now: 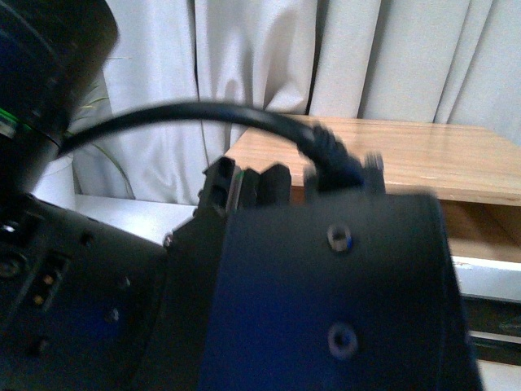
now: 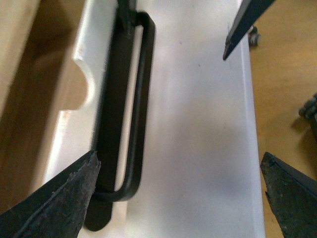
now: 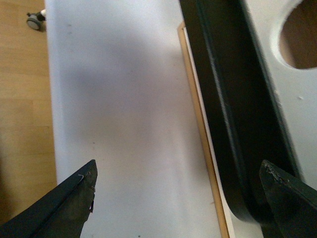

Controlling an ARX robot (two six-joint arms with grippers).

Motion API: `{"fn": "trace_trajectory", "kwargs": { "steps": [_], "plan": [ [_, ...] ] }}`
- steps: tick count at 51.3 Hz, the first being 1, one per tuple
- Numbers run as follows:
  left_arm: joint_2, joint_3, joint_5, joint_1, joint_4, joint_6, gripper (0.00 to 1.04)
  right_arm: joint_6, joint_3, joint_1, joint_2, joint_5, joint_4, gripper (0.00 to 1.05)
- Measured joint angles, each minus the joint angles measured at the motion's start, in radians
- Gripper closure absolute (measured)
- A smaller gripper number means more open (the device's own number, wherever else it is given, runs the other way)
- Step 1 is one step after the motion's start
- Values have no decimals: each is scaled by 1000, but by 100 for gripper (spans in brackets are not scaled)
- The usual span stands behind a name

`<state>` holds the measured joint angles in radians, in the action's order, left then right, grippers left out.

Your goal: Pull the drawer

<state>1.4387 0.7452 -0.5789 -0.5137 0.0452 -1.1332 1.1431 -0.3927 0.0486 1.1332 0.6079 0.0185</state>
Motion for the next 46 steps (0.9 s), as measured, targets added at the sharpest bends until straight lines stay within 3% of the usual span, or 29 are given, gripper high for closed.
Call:
{"fn": "trace_trajectory", "kwargs": {
  "steps": [7,19,25,29,36,46],
  "plan": [
    [-39,-42,-13,40,158,154,6,-84,40,-47,-56,20,110,9],
    [-29,-125,174,180,449,418,6,-316,82,-157,-140,40,346,9],
    [-88,-186,281,243,425,584,6,-549,105,-223,-228,33,412,9],
    [-201,-253,287,281,400,689,6,-674,140,-252,-306,28,397,9],
    [-454,-348,295,328,342,823,6,-788,183,-289,-450,9,346,9],
    [-815,-444,299,421,185,999,6,-940,255,-286,-690,-109,231,9]
  ]
}}
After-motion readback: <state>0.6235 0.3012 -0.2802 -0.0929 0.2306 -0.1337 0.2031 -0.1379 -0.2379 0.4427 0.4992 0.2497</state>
